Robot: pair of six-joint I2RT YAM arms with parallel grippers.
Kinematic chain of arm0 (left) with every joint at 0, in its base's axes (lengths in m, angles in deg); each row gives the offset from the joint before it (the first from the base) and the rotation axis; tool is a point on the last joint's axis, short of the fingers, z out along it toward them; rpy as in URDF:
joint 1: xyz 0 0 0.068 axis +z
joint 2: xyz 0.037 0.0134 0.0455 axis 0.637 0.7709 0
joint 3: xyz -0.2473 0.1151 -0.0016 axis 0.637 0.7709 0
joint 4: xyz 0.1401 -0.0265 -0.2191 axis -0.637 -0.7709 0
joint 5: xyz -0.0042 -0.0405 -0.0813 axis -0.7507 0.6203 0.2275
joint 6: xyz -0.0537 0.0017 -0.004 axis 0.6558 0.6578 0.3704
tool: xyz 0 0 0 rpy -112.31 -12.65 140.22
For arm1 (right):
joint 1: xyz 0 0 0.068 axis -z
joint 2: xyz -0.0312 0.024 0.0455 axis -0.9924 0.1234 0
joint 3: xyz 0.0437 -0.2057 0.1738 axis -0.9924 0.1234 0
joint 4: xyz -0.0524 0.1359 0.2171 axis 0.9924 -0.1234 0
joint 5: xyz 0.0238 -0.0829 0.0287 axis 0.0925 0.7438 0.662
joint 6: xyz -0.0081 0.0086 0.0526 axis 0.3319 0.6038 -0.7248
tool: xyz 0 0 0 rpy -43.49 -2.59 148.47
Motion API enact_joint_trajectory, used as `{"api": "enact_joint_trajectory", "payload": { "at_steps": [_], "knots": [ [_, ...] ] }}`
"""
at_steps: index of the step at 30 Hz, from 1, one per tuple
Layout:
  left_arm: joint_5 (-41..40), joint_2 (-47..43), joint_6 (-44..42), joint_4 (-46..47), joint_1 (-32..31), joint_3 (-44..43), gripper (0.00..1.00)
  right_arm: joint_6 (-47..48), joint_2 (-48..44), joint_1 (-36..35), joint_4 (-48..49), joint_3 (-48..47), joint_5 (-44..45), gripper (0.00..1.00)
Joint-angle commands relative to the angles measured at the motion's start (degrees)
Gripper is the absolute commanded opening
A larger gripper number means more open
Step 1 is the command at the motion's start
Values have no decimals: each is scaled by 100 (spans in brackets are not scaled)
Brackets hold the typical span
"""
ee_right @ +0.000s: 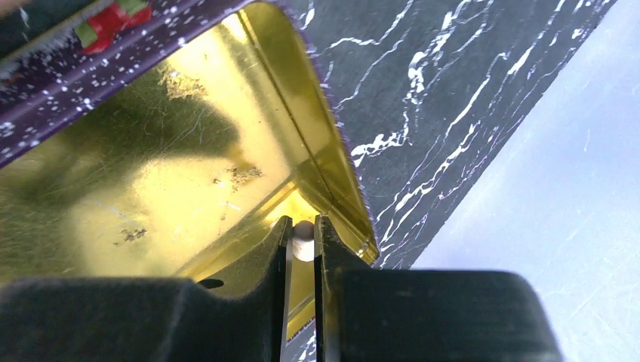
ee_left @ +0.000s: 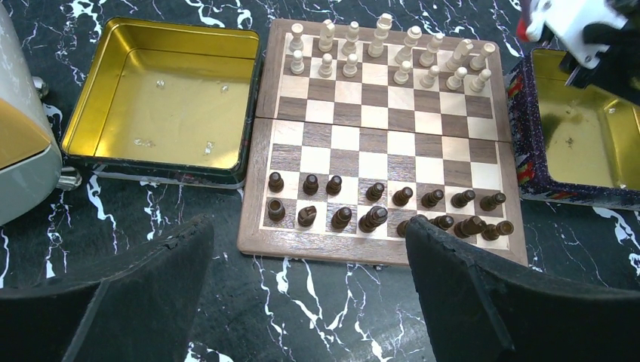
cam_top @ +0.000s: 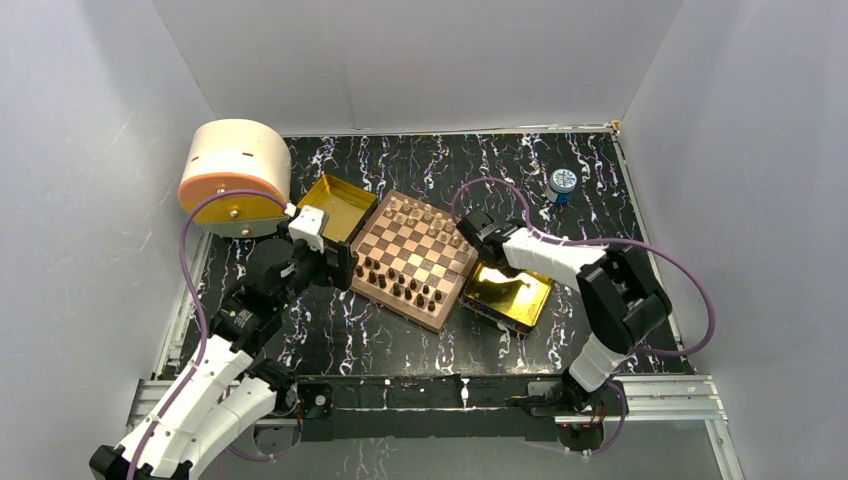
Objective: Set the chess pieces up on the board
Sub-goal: Pick up the chess piece from the storage box.
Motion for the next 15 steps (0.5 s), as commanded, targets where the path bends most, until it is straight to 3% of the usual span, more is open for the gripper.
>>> {"api": "enact_joint_trajectory", "payload": {
  "at_steps": [1,4,7,15],
  "knots": [
    [19,39,211,203,-27,10,93,-758,-561,2,-402,-654,-73,17],
    [195,142,449,293,-27,-56,92,-1321,-715,2,-622,-1193,-441,17],
    [536,293,871,362,-27,-203,90,-1784,-905,2,-542,-1519,-1369,17],
    [1695,891,2084,1267,-27,-267,86,-2632,-1491,-31,1106,-1316,-3940,18]
  ]
}}
